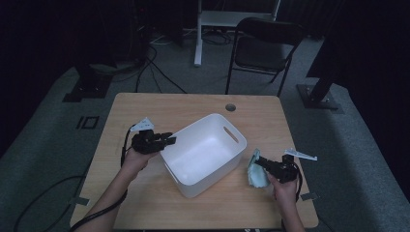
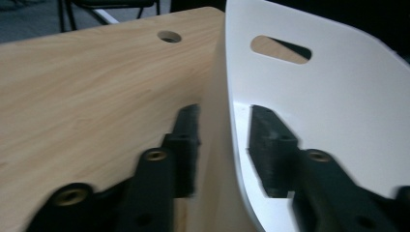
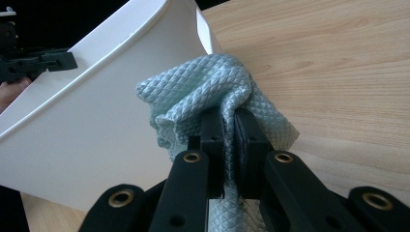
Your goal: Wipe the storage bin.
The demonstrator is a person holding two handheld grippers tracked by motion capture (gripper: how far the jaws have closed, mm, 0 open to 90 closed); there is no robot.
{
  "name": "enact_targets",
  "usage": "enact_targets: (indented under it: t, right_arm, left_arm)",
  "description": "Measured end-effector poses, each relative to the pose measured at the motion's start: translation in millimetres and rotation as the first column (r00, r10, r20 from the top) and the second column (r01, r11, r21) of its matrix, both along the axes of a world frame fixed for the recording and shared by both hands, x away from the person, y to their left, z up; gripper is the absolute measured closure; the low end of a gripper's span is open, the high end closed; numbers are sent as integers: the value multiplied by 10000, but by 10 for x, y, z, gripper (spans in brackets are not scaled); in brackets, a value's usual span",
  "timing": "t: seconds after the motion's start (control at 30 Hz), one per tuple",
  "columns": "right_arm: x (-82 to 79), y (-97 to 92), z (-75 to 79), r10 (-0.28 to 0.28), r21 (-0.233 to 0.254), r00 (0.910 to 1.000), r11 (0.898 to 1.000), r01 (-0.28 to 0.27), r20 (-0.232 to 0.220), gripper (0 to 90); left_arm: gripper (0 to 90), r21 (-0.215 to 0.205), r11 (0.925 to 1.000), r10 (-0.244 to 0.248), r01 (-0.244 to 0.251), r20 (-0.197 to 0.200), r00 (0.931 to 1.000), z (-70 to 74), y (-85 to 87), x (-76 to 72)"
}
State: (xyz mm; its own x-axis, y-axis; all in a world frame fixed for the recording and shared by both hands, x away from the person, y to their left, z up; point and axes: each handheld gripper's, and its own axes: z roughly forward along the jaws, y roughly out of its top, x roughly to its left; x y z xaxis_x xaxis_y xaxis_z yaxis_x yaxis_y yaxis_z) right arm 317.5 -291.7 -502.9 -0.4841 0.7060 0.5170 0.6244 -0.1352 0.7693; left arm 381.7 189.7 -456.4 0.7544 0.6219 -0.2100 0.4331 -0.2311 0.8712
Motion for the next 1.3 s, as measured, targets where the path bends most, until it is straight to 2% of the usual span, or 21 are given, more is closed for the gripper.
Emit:
enact_targets:
  t: [0.03, 0.13, 0.2, 0.3, 0.43, 0.5, 0.67, 0.77, 0.93, 1.1, 1.23, 1.3]
  right_arm:
    - [-1, 1, 0, 3, 7, 10000, 10000, -3, -3, 842]
    - [4, 6, -6, 12, 18, 10000, 10000, -12, -33, 842]
    - [4, 11, -6, 22, 15, 10000, 10000, -22, -61, 842]
    - [9, 11, -8, 36, 4, 10000, 10000, -36, -35, 843]
    - [5, 1, -8, 9, 2, 10000, 10000, -9, -39, 843]
    - [3, -5, -10, -2, 1, 10000, 10000, 2, -33, 843]
    - [-2, -5, -2, 18, -6, 10000, 10000, -18, -5, 842]
    - [-1, 4, 3, 56, -24, 10000, 10000, -56, 24, 842]
    - [4, 15, 0, 64, -21, 10000, 10000, -64, 23, 843]
    - [4, 19, 12, 62, -13, 10000, 10000, -62, 43, 843]
    - [10, 24, 29, 76, 30, 10000, 10000, -76, 56, 842]
    - [20, 31, 41, 72, 38, 9999, 10000, -72, 90, 843]
  left_arm:
    - [710, 86, 9999, 63, -64, 100, 9999, -2, -4, -15]
    - [824, 183, 9996, 205, -205, 28, 9998, -9, -11, -27]
    - [851, 312, 9989, 353, -358, 139, 9993, 0, -20, -52]
    - [864, 657, 9954, 670, -697, 431, 9968, 15, -59, -105]
    - [867, 725, 9903, 1160, -1184, 363, 9926, 25, -68, -165]
    - [868, 878, 9844, 1494, -1524, 399, 9880, 35, -76, -209]
    - [865, 709, 9751, 2097, -2101, 130, 9777, 36, -58, -320]
    - [865, 670, 9691, 2367, -2376, 208, 9714, 24, -53, -402]
    - [861, 241, 9554, 2943, -2943, 68, 9557, -12, -37, -508]
    - [847, -319, 9533, 3002, -3003, -79, 9538, -56, -18, -547]
    - [837, -801, 9527, 2944, -2931, 42, 9557, -95, 3, -563]
    - [837, -763, 9521, 2976, -2962, 69, 9547, -92, -5, -563]
